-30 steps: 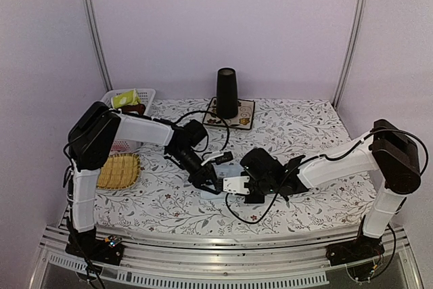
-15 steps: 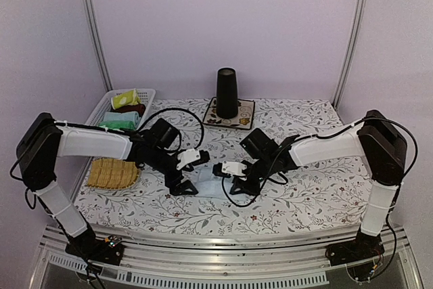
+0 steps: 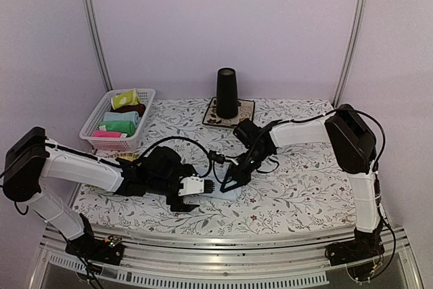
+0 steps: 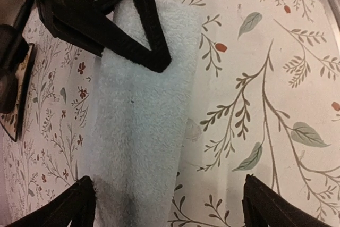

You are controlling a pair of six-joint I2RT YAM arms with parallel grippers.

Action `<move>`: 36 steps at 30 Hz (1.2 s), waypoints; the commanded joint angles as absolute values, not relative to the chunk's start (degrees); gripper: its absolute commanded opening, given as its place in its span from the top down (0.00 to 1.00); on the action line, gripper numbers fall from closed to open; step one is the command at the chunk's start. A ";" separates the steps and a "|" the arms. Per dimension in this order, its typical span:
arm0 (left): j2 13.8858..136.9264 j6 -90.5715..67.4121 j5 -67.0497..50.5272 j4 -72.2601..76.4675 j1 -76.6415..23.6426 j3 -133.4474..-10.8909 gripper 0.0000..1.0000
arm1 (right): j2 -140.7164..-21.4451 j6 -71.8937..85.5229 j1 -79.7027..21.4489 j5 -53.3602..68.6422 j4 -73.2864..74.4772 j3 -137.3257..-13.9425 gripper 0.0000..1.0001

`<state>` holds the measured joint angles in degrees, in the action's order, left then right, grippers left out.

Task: Roll the towels
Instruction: Roll the towel at the center of the board, then pick up the towel from the center of the board.

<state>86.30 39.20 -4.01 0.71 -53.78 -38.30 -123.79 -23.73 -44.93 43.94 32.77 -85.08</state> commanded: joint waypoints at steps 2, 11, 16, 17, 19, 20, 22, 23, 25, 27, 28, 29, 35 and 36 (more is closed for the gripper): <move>90.97 45.51 5.52 12.58 -57.24 -37.52 0.04 | -129.34 -20.98 -44.31 54.01 41.58 -88.85 0.90; 97.02 50.60 12.28 22.20 -62.12 -36.81 0.14 | -132.76 -18.44 -43.46 56.11 44.64 -91.38 0.90; 99.42 53.70 17.65 27.52 -65.07 -35.69 0.15 | -134.03 -17.08 -42.95 55.98 46.27 -92.34 0.92; 99.78 54.25 17.40 27.17 -65.31 -35.98 0.14 | -135.09 -16.90 -42.93 55.91 46.60 -92.68 0.92; 101.64 54.55 18.00 25.82 -65.68 -37.24 0.14 | -136.39 -16.64 -42.93 55.82 47.04 -93.21 0.92; 102.07 54.42 18.21 25.03 -65.72 -37.95 0.14 | -136.36 -16.66 -42.93 55.81 47.02 -93.31 0.92; 103.88 53.58 18.29 22.72 -65.73 -39.64 0.15 | -136.37 -16.78 -42.91 55.85 47.13 -93.57 0.92; 104.86 53.16 18.24 21.46 -65.72 -40.51 0.16 | -136.34 -16.86 -42.90 55.78 47.14 -93.68 0.93; 106.78 52.39 18.44 19.44 -65.69 -42.23 0.18 | -136.24 -16.96 -42.96 55.74 47.15 -93.77 0.92; 108.44 51.67 17.95 17.67 -65.66 -44.02 0.26 | -136.05 -17.05 -42.92 55.76 47.03 -93.78 0.93; 109.33 51.54 17.87 16.40 -65.59 -44.75 0.30 | -136.02 -17.12 -42.92 55.74 47.14 -93.78 0.93; 110.08 51.39 17.54 14.99 -65.49 -45.26 0.36 | -135.95 -17.13 -42.85 55.66 47.16 -93.78 0.93; 112.13 48.82 13.23 6.31 -65.24 -48.89 0.69 | -135.18 -17.47 -42.31 55.26 47.02 -93.36 0.92; 112.10 48.40 12.63 4.93 -65.16 -49.54 0.70 | -135.18 -17.52 -42.16 55.24 46.91 -93.41 0.92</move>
<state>107.70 50.24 17.98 17.72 -65.25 -48.18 -133.34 -17.12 -41.54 57.76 46.37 -94.13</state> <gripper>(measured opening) 0.341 0.115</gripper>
